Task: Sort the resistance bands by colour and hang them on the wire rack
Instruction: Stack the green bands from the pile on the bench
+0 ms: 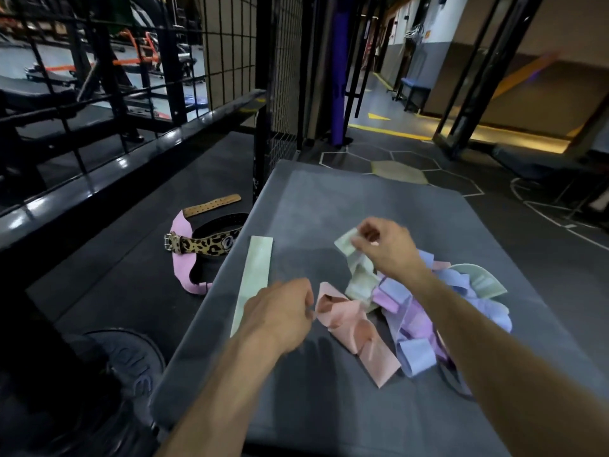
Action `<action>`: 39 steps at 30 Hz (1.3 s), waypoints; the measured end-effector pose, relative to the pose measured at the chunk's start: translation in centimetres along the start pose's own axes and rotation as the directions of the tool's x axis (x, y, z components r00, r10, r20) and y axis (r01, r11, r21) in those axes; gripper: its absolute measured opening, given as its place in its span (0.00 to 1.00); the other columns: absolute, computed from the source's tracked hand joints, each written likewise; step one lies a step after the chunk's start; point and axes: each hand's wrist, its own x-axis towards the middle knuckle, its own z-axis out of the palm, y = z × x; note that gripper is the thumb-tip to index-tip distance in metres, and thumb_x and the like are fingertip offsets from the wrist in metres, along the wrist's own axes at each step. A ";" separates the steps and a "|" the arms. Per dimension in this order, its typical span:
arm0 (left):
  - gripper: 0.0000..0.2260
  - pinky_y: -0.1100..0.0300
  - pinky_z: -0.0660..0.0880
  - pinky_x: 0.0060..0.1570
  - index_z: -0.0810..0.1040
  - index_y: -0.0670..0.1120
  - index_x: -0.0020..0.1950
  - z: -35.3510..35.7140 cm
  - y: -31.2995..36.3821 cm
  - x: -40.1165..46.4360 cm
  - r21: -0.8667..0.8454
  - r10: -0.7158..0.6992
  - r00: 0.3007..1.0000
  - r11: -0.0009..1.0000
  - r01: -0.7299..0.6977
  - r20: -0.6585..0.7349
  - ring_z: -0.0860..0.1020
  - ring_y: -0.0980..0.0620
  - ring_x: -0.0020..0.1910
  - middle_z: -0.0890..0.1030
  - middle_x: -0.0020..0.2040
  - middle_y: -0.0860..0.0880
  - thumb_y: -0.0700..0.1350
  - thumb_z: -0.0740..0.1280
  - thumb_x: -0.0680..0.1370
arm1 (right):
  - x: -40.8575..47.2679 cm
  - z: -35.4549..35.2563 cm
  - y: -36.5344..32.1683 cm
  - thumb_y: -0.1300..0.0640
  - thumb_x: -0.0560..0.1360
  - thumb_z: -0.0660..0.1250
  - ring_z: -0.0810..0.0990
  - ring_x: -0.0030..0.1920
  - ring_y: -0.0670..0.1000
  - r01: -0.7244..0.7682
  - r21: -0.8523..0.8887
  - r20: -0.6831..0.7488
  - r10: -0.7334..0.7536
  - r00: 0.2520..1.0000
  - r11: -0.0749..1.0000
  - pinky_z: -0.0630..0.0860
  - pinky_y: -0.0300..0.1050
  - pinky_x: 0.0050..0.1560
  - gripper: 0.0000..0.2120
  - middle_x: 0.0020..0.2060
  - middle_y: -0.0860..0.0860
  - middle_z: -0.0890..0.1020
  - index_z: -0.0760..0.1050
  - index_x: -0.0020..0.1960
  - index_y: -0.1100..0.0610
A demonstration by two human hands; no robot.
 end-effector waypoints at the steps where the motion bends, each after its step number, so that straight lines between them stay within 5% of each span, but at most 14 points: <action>1: 0.04 0.53 0.76 0.52 0.74 0.57 0.54 0.1 0.1 0.2 -0.018 0.004 1.000 1.000 -0.005 -0.027 0.78 0.47 0.51 0.76 0.47 0.54 0.50 0.64 0.79 | -0.1 -1.2 -0.5 0.52 0.75 0.73 0.81 0.47 0.51 0.024 0.063 -0.030 -0.022 0.999 0.998 0.74 0.45 0.51 0.06 0.45 0.50 0.83 0.80 0.47 0.53; 9: 0.03 0.52 0.78 0.51 0.76 0.57 0.50 0.1 1.8 1.6 -0.286 0.060 0.947 0.945 -0.156 -0.316 0.80 0.52 0.47 0.78 0.41 0.61 0.50 0.69 0.78 | -0.5 -7.8 -3.0 0.52 0.75 0.74 0.79 0.48 0.46 0.191 0.410 -0.274 -0.079 0.959 0.892 0.75 0.42 0.48 0.04 0.45 0.46 0.81 0.80 0.43 0.48; 12: 0.02 0.57 0.78 0.49 0.78 0.54 0.51 -0.5 2.8 1.4 -0.417 0.048 0.888 0.870 -0.263 -0.458 0.80 0.58 0.45 0.81 0.44 0.59 0.48 0.69 0.79 | -1.3 -9.7 -4.7 0.53 0.76 0.73 0.80 0.46 0.45 0.268 0.531 -0.282 -0.131 0.950 0.804 0.77 0.46 0.48 0.05 0.48 0.51 0.84 0.81 0.45 0.54; 17: 0.06 0.68 0.75 0.45 0.79 0.54 0.54 -1.5 4.3 0.5 -0.541 0.067 0.803 0.705 -0.458 -0.592 0.80 0.61 0.50 0.82 0.51 0.60 0.51 0.71 0.78 | -2.9 -11.5 -7.1 0.59 0.78 0.71 0.78 0.38 0.44 0.285 0.643 -0.271 -0.137 0.953 0.711 0.76 0.41 0.44 0.05 0.36 0.48 0.82 0.80 0.43 0.56; 22: 0.11 0.63 0.77 0.48 0.78 0.53 0.58 -3.6 5.6 -0.4 -0.468 0.099 0.651 0.614 -0.635 -0.753 0.81 0.54 0.55 0.81 0.57 0.57 0.48 0.73 0.77 | -4.6 -11.5 -8.4 0.58 0.77 0.72 0.80 0.38 0.51 0.201 0.718 -0.182 -0.099 0.978 0.666 0.80 0.48 0.41 0.07 0.37 0.54 0.82 0.80 0.41 0.58; 26: 0.11 0.55 0.79 0.52 0.82 0.48 0.60 -5.0 5.1 -0.5 -0.196 0.259 0.485 0.683 -0.704 -0.835 0.79 0.52 0.58 0.80 0.59 0.51 0.46 0.73 0.78 | -5.9 -10.7 -9.2 0.58 0.76 0.73 0.79 0.38 0.54 0.151 0.753 -0.124 -0.087 0.988 0.641 0.81 0.58 0.44 0.09 0.37 0.57 0.82 0.81 0.42 0.63; 29: 0.07 0.49 0.78 0.53 0.85 0.47 0.55 -4.7 4.2 0.2 -0.125 0.300 0.484 0.734 -0.668 -0.822 0.79 0.52 0.58 0.82 0.56 0.52 0.45 0.73 0.78 | -6.4 -9.4 -9.1 0.57 0.76 0.73 0.80 0.39 0.56 0.094 0.777 -0.075 -0.058 0.996 0.623 0.81 0.61 0.44 0.10 0.39 0.60 0.82 0.81 0.42 0.64; 34: 0.03 0.52 0.79 0.50 0.83 0.47 0.51 -4.6 4.2 -0.1 -0.222 0.267 0.555 0.717 -0.660 -0.788 0.81 0.54 0.51 0.82 0.49 0.56 0.46 0.71 0.79 | -7.3 -7.6 -8.5 0.53 0.79 0.69 0.82 0.34 0.52 -0.039 0.853 0.053 -0.011 0.999 0.521 0.78 0.43 0.35 0.13 0.35 0.57 0.81 0.75 0.42 0.62; 39: 0.02 0.60 0.79 0.45 0.83 0.49 0.50 -4.9 4.1 -0.3 -0.378 0.218 0.645 0.658 -0.651 -0.733 0.83 0.54 0.43 0.84 0.43 0.57 0.44 0.72 0.78 | -7.5 -6.7 -7.4 0.50 0.80 0.66 0.80 0.46 0.54 0.162 0.765 -0.050 -0.193 0.980 0.623 0.78 0.56 0.52 0.15 0.45 0.63 0.80 0.74 0.50 0.63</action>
